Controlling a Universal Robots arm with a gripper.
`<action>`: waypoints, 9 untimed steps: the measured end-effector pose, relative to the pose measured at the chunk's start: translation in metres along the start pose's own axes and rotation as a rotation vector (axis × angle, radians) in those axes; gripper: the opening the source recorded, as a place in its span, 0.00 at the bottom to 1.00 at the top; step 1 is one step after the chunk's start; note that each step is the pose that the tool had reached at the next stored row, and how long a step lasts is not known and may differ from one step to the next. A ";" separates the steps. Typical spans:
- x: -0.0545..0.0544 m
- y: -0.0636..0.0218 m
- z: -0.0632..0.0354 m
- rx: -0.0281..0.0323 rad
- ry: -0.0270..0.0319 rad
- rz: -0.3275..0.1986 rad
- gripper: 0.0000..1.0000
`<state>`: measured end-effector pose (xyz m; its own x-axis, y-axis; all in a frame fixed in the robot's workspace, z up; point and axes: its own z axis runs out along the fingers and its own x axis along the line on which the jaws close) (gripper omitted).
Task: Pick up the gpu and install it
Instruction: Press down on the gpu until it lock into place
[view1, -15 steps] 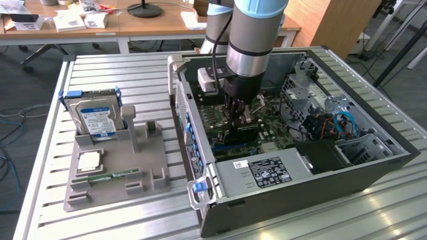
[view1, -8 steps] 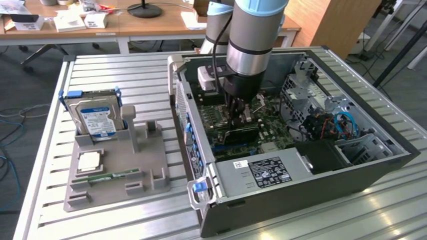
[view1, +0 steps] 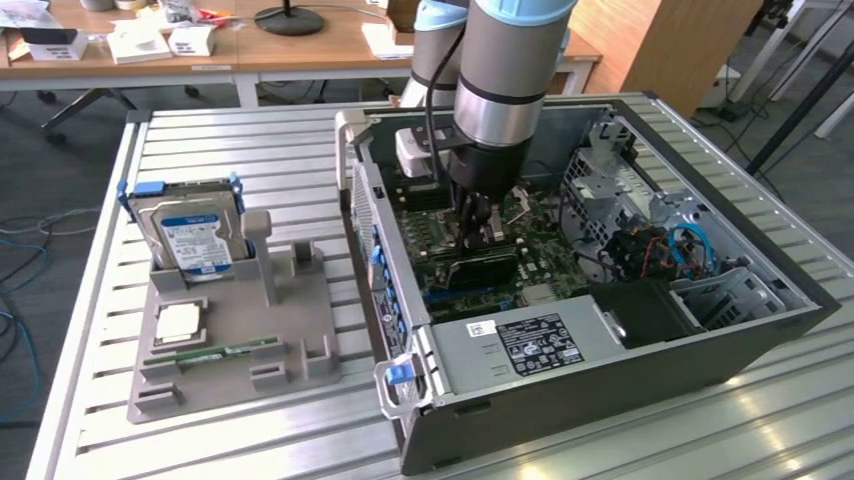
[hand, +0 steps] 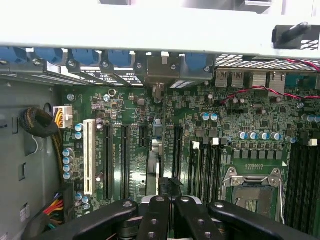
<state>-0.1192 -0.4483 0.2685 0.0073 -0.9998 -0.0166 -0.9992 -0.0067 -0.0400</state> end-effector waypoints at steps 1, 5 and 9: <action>0.000 0.0000 0.0000 0.0001 0.0000 0.000 0.10; 0.000 0.0000 0.0001 0.0001 0.0001 0.000 0.10; 0.000 0.0005 0.0033 0.0000 0.0000 0.000 0.10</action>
<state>-0.1196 -0.4484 0.2652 0.0074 -0.9998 -0.0167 -0.9992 -0.0067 -0.0401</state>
